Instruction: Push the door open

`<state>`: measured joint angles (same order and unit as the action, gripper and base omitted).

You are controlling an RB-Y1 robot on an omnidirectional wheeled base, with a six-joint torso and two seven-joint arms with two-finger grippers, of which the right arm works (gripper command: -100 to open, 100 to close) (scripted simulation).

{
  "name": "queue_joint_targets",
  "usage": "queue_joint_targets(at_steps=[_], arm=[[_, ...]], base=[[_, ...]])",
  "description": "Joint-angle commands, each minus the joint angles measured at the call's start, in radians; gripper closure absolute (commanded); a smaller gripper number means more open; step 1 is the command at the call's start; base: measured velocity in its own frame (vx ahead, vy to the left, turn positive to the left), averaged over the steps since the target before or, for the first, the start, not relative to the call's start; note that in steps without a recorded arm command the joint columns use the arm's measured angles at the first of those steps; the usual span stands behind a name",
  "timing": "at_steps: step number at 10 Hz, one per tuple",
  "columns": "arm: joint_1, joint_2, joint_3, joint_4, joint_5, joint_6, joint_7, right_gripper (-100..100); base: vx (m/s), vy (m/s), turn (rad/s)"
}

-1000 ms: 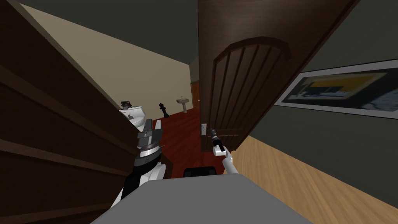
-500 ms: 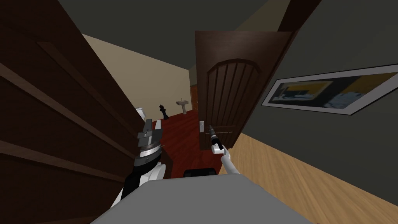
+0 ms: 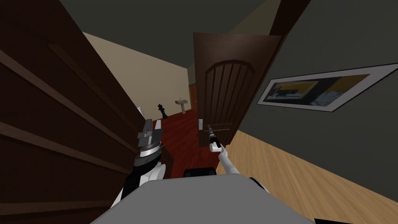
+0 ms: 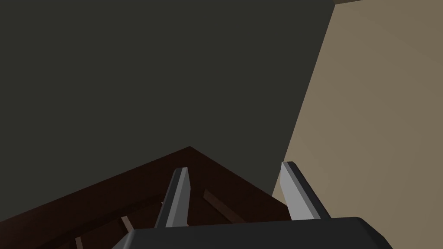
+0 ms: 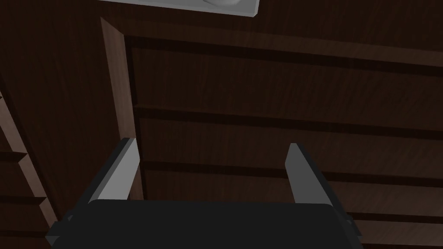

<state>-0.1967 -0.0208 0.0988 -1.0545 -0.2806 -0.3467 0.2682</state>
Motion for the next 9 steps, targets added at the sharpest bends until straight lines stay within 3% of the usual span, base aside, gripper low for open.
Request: queue_joint_targets(at_steps=[1,3,6,7,9], arm=[[-0.023,0.011,0.015,0.029,-0.041,-0.011,0.032,-100],[-0.049,0.027,0.028,0.06,-0.08,-0.021,0.062,-100],[-0.081,0.056,0.045,0.099,-0.129,-0.033,0.1,-100],[-0.076,0.049,0.042,0.094,-0.12,-0.032,0.091,-100],[-0.078,0.03,0.042,0.097,-0.122,-0.035,0.094,-100]], base=[[-0.123,0.024,-0.069],[-0.129,0.036,-0.044],[-0.126,0.126,-0.037],[-0.053,0.082,-0.014],[0.052,-0.103,0.008]])
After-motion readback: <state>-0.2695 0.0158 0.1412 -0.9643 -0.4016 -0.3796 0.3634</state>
